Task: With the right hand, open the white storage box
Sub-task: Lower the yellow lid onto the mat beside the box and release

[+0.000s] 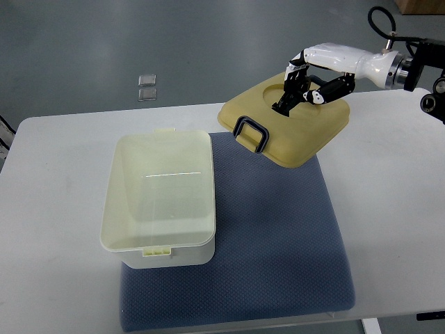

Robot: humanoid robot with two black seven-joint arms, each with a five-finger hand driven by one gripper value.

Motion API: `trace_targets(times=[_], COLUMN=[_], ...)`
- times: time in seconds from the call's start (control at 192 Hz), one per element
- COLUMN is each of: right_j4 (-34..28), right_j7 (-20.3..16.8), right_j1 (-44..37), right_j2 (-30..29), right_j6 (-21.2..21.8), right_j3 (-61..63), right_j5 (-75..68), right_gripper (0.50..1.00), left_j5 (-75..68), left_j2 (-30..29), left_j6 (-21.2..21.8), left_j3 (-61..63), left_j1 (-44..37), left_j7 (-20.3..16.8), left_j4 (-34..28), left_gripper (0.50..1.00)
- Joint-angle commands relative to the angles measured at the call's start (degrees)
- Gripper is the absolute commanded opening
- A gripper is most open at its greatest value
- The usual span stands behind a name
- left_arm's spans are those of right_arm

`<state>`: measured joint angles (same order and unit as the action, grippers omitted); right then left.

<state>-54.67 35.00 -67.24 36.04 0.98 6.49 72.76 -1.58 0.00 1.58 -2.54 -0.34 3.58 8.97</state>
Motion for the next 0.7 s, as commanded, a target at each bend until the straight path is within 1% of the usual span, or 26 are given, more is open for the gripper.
trace_targets(times=[0.0,0.39,0.697], right_j4=[0.2,0.4,0.4], right_j7=[0.0,0.0,0.0], right_j1=[1.9,7.3,9.7], right_j2=[-0.4,-3.7,-5.5], right_j6=[-1.2,-3.8,-4.1], right_j3=[-0.1,-0.8,-1.0], right_j5=[0.0,0.5,0.9], right_gripper=[0.5,0.5,0.5], left_j5=[0.0,0.0,0.0], left_j2=[0.0,0.0,0.0], left_j6=[0.0,0.0,0.0], left_j3=[0.0,0.0,0.0], left_j1=[0.0,0.0,0.0], left_j7=[0.0,0.0,0.0], left_j4=[0.0,0.0,0.0], left_gripper=[1.0,1.0,1.0])
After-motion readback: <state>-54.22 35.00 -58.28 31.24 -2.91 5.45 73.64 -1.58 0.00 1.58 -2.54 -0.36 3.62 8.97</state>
